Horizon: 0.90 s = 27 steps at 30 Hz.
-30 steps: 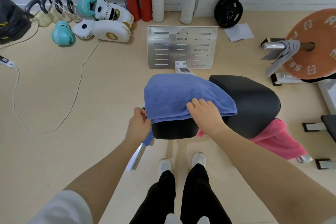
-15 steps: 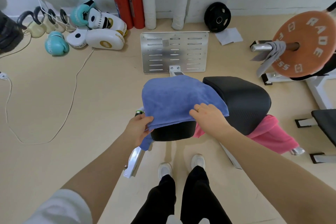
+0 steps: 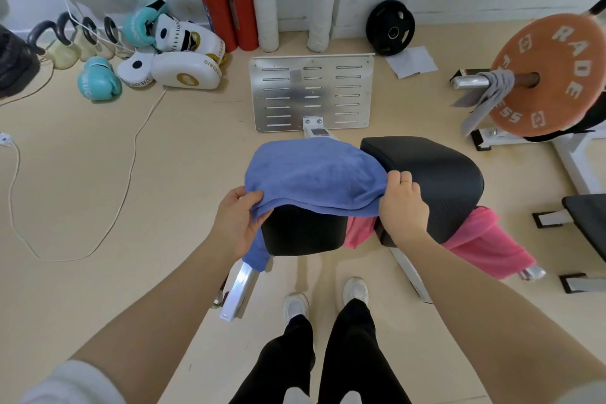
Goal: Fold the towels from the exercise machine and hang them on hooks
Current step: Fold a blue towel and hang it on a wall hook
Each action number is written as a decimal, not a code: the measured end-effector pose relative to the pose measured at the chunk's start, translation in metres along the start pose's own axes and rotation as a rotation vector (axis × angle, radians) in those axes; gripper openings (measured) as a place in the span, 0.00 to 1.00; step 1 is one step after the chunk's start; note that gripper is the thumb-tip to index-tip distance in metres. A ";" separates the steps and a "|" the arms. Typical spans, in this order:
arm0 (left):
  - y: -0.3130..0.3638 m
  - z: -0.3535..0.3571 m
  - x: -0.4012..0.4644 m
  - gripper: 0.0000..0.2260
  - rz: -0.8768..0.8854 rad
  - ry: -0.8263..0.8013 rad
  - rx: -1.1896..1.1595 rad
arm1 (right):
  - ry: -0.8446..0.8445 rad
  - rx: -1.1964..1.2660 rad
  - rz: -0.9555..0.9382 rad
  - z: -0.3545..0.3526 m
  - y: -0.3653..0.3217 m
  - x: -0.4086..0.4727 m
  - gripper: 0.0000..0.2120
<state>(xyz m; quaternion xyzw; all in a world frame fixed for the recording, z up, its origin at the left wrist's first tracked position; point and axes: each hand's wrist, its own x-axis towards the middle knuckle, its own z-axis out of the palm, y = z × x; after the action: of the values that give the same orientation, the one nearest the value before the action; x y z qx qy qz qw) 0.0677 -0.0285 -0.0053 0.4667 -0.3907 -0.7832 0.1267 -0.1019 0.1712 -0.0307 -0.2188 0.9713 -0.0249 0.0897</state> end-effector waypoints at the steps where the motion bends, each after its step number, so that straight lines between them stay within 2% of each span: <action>1: 0.005 0.003 -0.002 0.03 0.032 0.028 -0.004 | 0.008 0.061 0.040 -0.006 0.000 0.001 0.11; 3: 0.015 0.008 -0.004 0.05 0.085 0.072 -0.045 | -0.011 0.198 0.182 -0.023 0.002 0.005 0.09; 6: 0.030 0.014 -0.003 0.08 0.130 0.076 -0.029 | -0.056 0.515 0.451 -0.045 0.005 0.020 0.11; 10: 0.051 0.035 0.000 0.12 0.175 0.115 0.029 | -0.008 1.475 0.725 -0.066 -0.003 0.037 0.14; 13: 0.068 0.053 0.005 0.14 0.202 0.171 0.016 | -0.052 1.941 0.690 -0.078 -0.006 0.050 0.15; 17: 0.090 0.084 0.015 0.15 0.189 0.128 -0.059 | -0.082 2.187 0.659 -0.106 -0.006 0.076 0.12; 20: 0.099 0.113 0.017 0.16 0.179 0.052 -0.009 | -0.124 2.384 0.726 -0.129 -0.001 0.097 0.12; 24: 0.109 0.145 0.025 0.18 0.270 -0.013 0.191 | -0.270 2.366 0.916 -0.152 0.015 0.130 0.19; 27: 0.111 0.162 0.038 0.19 0.318 0.049 0.293 | -0.319 2.369 0.889 -0.160 0.029 0.149 0.24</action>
<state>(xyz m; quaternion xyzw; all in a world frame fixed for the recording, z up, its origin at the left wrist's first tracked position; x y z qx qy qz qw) -0.1054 -0.0432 0.0937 0.4316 -0.5660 -0.6766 0.1887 -0.2761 0.1344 0.0996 0.3370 0.3230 -0.8142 0.3451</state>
